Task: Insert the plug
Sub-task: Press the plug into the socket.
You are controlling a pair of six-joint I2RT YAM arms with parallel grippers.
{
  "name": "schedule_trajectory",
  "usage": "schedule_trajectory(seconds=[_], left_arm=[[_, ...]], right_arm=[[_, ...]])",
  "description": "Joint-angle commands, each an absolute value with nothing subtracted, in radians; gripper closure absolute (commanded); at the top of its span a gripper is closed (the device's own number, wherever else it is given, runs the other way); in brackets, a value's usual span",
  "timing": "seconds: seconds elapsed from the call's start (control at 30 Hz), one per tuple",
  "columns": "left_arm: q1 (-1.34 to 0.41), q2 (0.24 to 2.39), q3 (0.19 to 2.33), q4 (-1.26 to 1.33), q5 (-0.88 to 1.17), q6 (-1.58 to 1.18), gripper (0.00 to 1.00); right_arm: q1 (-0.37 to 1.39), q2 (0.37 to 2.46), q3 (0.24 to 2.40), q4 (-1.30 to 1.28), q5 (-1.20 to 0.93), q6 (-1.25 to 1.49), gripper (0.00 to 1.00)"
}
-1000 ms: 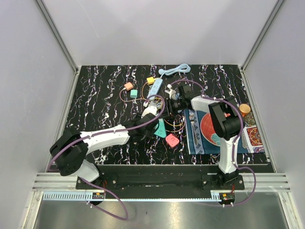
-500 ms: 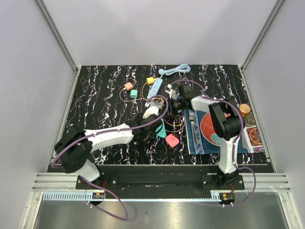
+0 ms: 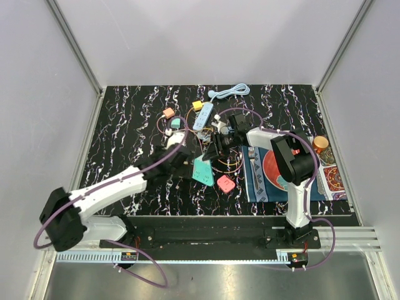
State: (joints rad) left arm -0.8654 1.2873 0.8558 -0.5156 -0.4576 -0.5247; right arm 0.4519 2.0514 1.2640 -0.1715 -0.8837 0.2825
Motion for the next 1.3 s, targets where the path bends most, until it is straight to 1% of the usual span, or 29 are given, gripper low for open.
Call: schedule_trajectory(seconds=[0.0, 0.17, 0.3, 0.53, 0.6, 0.73, 0.87, 0.9, 0.93, 1.0, 1.03, 1.2, 1.23, 1.27], left_arm=[[-0.81, 1.141, 0.899, -0.563, -0.451, -0.5, 0.01], [-0.73, 1.023, 0.868, -0.589, -0.436, -0.451, 0.01], [-0.707, 1.015, 0.836, -0.583, -0.379, -0.431, 0.03], [-0.707, 1.118, 0.813, -0.525, -0.198, -0.4, 0.04], [-0.707, 1.144, 0.827, -0.526, -0.155, -0.384, 0.03], [-0.707, 1.196, 0.853, -0.531, -0.098, -0.362, 0.01], [-0.709, 1.253, 0.87, -0.535, -0.097, -0.344, 0.01], [-0.709, 1.267, 0.874, -0.537, -0.103, -0.342, 0.03], [-0.709, 1.287, 0.883, -0.535, -0.104, -0.338, 0.06], [-0.709, 1.304, 0.894, -0.535, -0.106, -0.33, 0.11], [-0.709, 1.319, 0.903, -0.537, -0.106, -0.325, 0.16], [-0.709, 1.368, 0.922, -0.534, -0.098, -0.31, 0.26], [-0.709, 1.373, 0.922, -0.534, -0.097, -0.31, 0.29], [-0.709, 1.379, 0.922, -0.532, -0.092, -0.31, 0.35]], right_arm=[[0.469, 2.034, 1.278, -0.199, -0.835, 0.291, 1.0], [0.503, 2.051, 1.299, -0.169, -0.804, 0.328, 1.0], [0.517, 2.074, 1.31, -0.153, -0.784, 0.353, 1.0], [0.518, 2.079, 1.302, -0.147, -0.764, 0.351, 1.0], [0.518, 2.077, 1.298, -0.149, -0.762, 0.351, 1.0], [0.518, 2.08, 1.295, -0.149, -0.759, 0.344, 1.0], [0.518, 2.083, 1.298, -0.146, -0.762, 0.339, 1.0], [0.518, 2.083, 1.299, -0.149, -0.761, 0.337, 1.0], [0.518, 2.085, 1.298, -0.147, -0.764, 0.337, 1.0], [0.518, 2.089, 1.295, -0.147, -0.765, 0.333, 1.0], [0.518, 2.088, 1.296, -0.147, -0.767, 0.331, 1.0], [0.52, 2.097, 1.292, -0.149, -0.775, 0.319, 1.0], [0.519, 2.097, 1.29, -0.147, -0.775, 0.318, 1.0], [0.518, 2.097, 1.289, -0.149, -0.775, 0.313, 1.0]])
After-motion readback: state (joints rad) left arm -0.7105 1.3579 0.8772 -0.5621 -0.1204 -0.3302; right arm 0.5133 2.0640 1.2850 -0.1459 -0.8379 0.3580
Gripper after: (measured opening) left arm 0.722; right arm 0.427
